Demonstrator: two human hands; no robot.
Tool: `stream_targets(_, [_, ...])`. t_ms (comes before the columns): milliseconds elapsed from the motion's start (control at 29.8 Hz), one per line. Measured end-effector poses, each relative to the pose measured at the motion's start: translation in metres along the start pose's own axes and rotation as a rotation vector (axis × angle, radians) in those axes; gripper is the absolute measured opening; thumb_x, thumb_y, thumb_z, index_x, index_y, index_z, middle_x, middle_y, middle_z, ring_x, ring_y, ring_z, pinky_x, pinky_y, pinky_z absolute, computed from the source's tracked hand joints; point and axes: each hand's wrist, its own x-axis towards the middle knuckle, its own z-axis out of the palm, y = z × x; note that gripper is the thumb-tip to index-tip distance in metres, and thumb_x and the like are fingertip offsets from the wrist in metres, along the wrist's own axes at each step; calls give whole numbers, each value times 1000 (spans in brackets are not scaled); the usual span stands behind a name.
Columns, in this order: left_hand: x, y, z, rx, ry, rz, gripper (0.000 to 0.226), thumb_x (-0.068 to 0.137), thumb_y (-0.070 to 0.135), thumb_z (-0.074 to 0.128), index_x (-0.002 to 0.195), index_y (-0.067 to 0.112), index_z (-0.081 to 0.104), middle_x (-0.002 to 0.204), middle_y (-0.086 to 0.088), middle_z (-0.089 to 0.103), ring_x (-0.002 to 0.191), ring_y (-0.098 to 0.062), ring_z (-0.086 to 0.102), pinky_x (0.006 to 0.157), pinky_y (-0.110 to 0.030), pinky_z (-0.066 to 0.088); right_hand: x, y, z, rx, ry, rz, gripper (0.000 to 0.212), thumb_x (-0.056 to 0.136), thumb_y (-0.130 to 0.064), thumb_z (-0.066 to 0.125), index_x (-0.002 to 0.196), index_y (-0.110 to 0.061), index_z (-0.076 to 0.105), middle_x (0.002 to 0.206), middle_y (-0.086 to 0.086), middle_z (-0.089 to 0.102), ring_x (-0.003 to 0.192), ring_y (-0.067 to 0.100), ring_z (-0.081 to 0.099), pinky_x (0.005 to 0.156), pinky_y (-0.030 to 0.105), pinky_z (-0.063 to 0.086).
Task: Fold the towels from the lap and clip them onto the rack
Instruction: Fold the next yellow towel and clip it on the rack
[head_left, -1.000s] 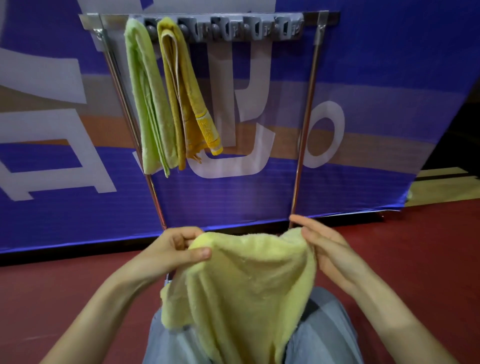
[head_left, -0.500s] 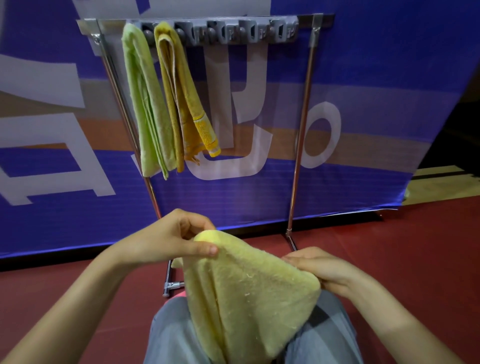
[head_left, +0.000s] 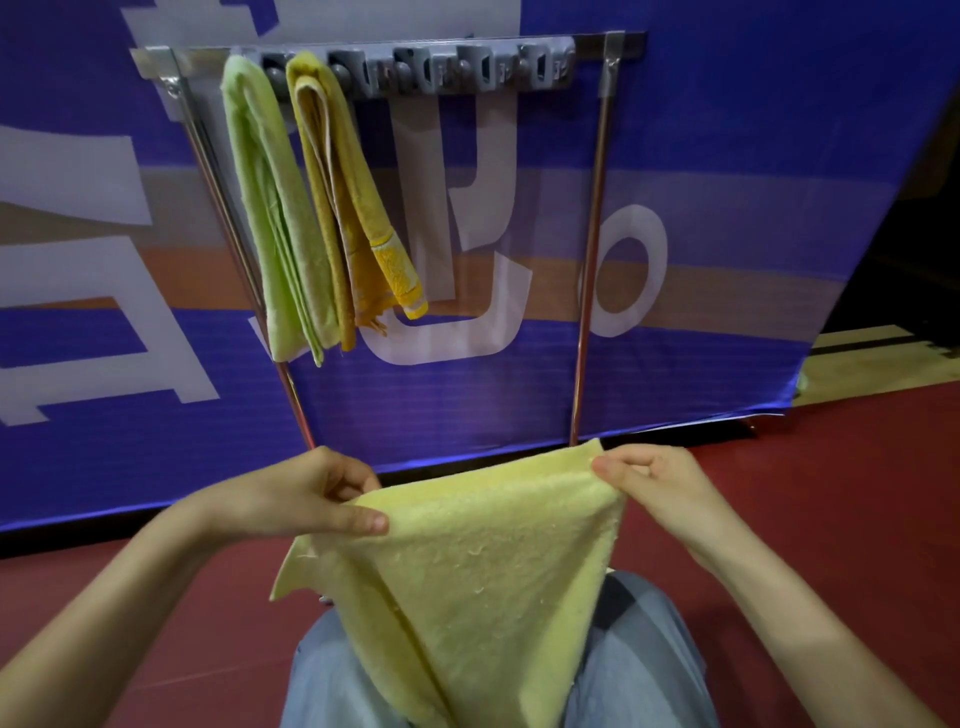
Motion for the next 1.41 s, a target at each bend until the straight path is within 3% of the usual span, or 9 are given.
stream_targets(101, [3,-5,-6,50,-55,-82,60,57,64,69,82,10,68,76,-10,59,71,-21,55,67,-32,44,4,-1,-3,-9,109,-67,18,83,-7,60,68,-15,67,53,-7,67,55,-1,58,58,8,44])
stream_targets(235, [0,-12,-9,28,-129,-126,53,54,63,71,79,16,70,73,8,66,72,-4,61,66,-18,47,8,-4,-11,49,220,-113,16,83,-7,58,72,-16,64,53,-13,67,52,-6,58,54,5,44])
stream_targets(436, [-9,-41,-13,-53,77,-131,59,48,63,75,73,10,68,69,2,64,67,-9,59,63,-18,47,8,-3,-28,140,348,-97,17,87,-7,54,76,-16,63,53,-13,68,52,-4,61,53,9,50])
stream_targets(603, [-16,-53,-6,-203,190,-178,21,69,28,74,70,9,66,62,0,64,59,-6,60,55,-15,48,10,2,-39,201,426,-62,16,89,-12,53,77,-18,63,56,-12,69,54,-2,63,52,14,51])
stream_targets(738, [-12,-60,5,-498,553,-148,19,82,-5,53,69,-1,66,56,-8,66,49,-10,63,47,-15,51,13,7,-45,223,463,-42,16,88,-13,54,75,-18,62,54,-13,68,53,-3,62,49,14,52])
stream_targets(872, [0,-56,26,-656,734,-98,32,84,0,51,63,10,73,56,0,69,56,-11,63,51,-13,52,15,18,-37,287,469,10,16,88,-12,54,77,-18,63,55,-12,68,53,-2,62,50,14,52])
stream_targets(1073, [34,-24,87,-779,806,-1,17,83,3,53,77,6,68,53,2,69,52,-4,64,55,-14,54,3,33,31,259,388,35,18,85,-11,59,72,-20,69,57,-7,69,54,2,60,49,17,51])
stream_targets(1173, [44,-16,113,-791,821,9,15,86,2,51,87,0,66,54,2,69,52,-4,63,53,-13,53,-11,36,75,195,304,-10,27,82,-10,63,63,-27,72,62,-9,68,66,5,59,64,22,47])
stream_targets(1408, [38,-19,150,-842,866,-13,20,88,2,48,97,1,65,76,-1,73,72,-6,67,66,-16,56,-53,45,137,116,168,-85,22,84,-8,61,72,-23,71,76,1,64,74,-4,59,69,6,42])
